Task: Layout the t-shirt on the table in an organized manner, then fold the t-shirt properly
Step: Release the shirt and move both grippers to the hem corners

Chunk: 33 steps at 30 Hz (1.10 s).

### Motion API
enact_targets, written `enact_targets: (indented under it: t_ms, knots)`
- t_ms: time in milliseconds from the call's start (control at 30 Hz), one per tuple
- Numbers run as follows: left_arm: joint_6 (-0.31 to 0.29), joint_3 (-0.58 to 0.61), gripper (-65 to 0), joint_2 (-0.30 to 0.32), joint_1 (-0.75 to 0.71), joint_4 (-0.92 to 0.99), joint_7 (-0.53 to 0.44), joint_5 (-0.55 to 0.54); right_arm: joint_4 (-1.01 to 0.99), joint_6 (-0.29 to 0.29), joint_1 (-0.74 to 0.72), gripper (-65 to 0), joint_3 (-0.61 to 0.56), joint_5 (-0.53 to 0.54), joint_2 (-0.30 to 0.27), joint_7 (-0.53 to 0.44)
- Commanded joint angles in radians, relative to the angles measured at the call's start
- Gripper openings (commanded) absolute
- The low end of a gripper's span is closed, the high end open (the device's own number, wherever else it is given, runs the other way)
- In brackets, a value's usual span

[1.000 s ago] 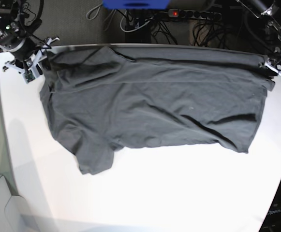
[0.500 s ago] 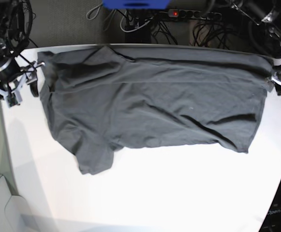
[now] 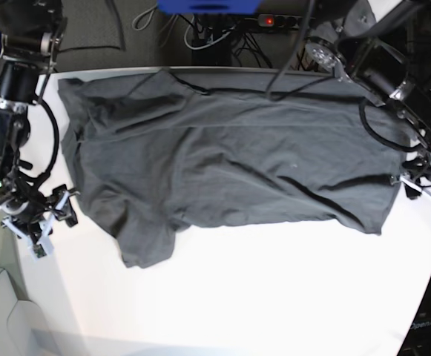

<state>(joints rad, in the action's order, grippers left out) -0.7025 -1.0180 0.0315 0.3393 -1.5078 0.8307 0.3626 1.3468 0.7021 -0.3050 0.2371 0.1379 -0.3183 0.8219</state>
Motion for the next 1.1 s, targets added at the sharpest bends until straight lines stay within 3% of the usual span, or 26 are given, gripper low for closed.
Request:
enact_targets:
  t_ms: [0, 233, 467, 833, 933, 1067]
  knots:
    - [0.004, 0.003, -28.3, 0.020, 0.039, 0.006, -0.021, -0.001, -0.031, -0.004, -0.050, -27.3, -0.009, 0.001, -0.014, -0.017]
    - [0.004, 0.009, -28.3, 0.054, 0.070, 0.094, -0.035, -0.018, -0.350, -0.004, -0.178, -27.3, -0.118, 0.001, -0.014, -0.143]
    - [0.004, 0.012, -28.3, 0.092, 0.111, 0.206, -0.084, -0.078, -0.567, -0.004, -0.233, -27.3, -0.130, 0.001, -0.018, -0.292]
    - [0.004, 0.012, -28.3, 0.123, 0.188, 0.333, -0.084, -0.078, -0.605, -0.004, -0.196, -28.2, -0.132, 0.001, -0.017, -0.329]
    - [0.004, 0.040, -28.3, 0.138, 0.197, 0.369, -0.086, -0.081, -0.605, -0.004, -0.173, -37.9, -0.132, 0.001, -0.014, -0.332]
    - [0.004, 0.106, -27.1, 0.146, 0.198, 0.421, -0.166, -0.086, -0.605, -0.004, -0.168, -60.2, -0.164, 0.001, -0.012, -0.332]
